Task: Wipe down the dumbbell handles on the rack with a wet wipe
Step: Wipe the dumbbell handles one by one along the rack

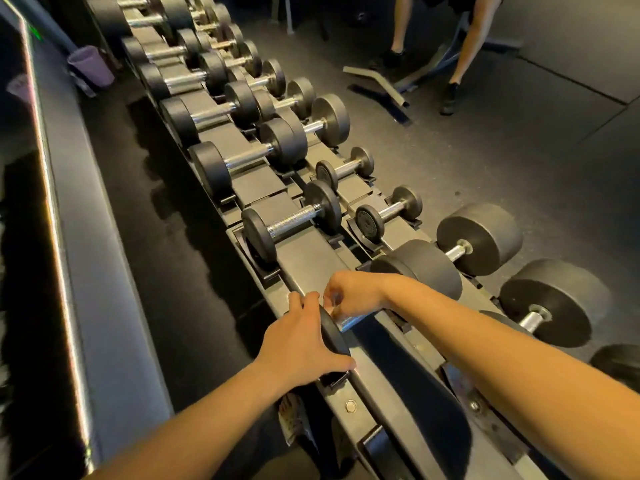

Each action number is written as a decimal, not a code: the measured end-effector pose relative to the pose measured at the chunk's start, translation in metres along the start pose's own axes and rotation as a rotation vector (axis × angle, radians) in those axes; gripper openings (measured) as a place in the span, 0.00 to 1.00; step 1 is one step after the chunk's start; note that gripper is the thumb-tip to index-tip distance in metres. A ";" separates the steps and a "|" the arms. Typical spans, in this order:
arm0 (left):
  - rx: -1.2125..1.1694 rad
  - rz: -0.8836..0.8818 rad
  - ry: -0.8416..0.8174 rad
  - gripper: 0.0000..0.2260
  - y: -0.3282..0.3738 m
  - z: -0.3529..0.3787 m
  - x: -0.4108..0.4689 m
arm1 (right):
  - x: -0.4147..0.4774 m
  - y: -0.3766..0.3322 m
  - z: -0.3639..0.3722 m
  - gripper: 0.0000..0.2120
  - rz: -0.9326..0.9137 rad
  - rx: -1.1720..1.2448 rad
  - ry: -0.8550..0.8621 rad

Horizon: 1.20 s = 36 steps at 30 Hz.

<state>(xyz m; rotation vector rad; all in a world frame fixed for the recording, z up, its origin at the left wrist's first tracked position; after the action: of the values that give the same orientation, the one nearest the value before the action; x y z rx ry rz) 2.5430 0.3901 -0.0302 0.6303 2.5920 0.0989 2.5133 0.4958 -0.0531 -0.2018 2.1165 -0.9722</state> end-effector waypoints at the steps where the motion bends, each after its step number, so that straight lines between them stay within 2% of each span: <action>1: 0.007 0.001 -0.001 0.50 0.000 0.000 0.000 | 0.000 0.003 -0.003 0.03 -0.020 -0.087 0.056; 4: 0.015 -0.011 -0.005 0.54 -0.001 0.002 0.001 | -0.008 0.020 -0.024 0.10 0.089 -0.471 0.307; 6: 0.014 -0.015 -0.003 0.54 -0.001 0.002 0.001 | -0.018 0.033 -0.027 0.13 0.195 -0.605 0.422; 8: 0.006 -0.012 0.002 0.54 0.000 0.002 0.001 | -0.023 0.031 -0.013 0.10 0.133 -0.459 0.491; 10: -0.002 0.000 0.004 0.54 -0.001 0.002 0.001 | -0.033 0.016 0.012 0.04 -0.084 -0.109 0.576; 12: -0.009 0.002 0.002 0.54 -0.001 0.002 0.001 | -0.046 0.010 0.031 0.05 -0.196 0.062 0.633; 15: 0.005 -0.005 -0.010 0.54 0.000 0.003 0.003 | -0.057 0.038 0.032 0.04 -0.134 0.100 0.815; 19: 0.010 -0.014 -0.032 0.55 -0.001 0.004 0.003 | -0.081 0.075 0.029 0.03 0.106 0.402 1.155; 22: 0.009 -0.008 -0.040 0.57 -0.001 0.003 0.004 | -0.067 0.062 0.067 0.10 0.049 0.688 1.098; 25: 0.003 0.001 -0.050 0.57 -0.002 0.002 0.006 | -0.055 0.069 0.090 0.10 0.033 0.898 0.978; 27: -0.002 0.003 -0.055 0.56 -0.002 0.002 0.007 | -0.053 0.086 0.084 0.06 0.056 1.197 0.998; 29: 0.007 -0.001 -0.066 0.56 -0.003 0.003 0.008 | -0.056 0.106 0.074 0.04 0.151 1.485 1.105; 32: 0.014 -0.014 -0.073 0.56 -0.003 0.003 0.009 | -0.051 0.108 0.079 0.09 0.275 1.650 1.143; 36: -0.020 -0.019 -0.090 0.58 -0.005 0.003 0.010 | -0.038 0.079 0.100 0.08 0.256 1.602 0.845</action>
<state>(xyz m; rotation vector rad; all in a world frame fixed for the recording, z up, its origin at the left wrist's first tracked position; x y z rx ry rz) 2.5343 0.3898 -0.0381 0.5894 2.5071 0.0878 2.6234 0.5092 -0.1258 1.4033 1.2164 -2.4559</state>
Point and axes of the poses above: each hand's wrist, its own x-axis towards the middle knuckle, its own z-axis out of the palm, y = z × x, the point moved 8 cm from there along x, towards the middle knuckle, and after that the axes turned 8 degrees about x, right-handed, at the moved point
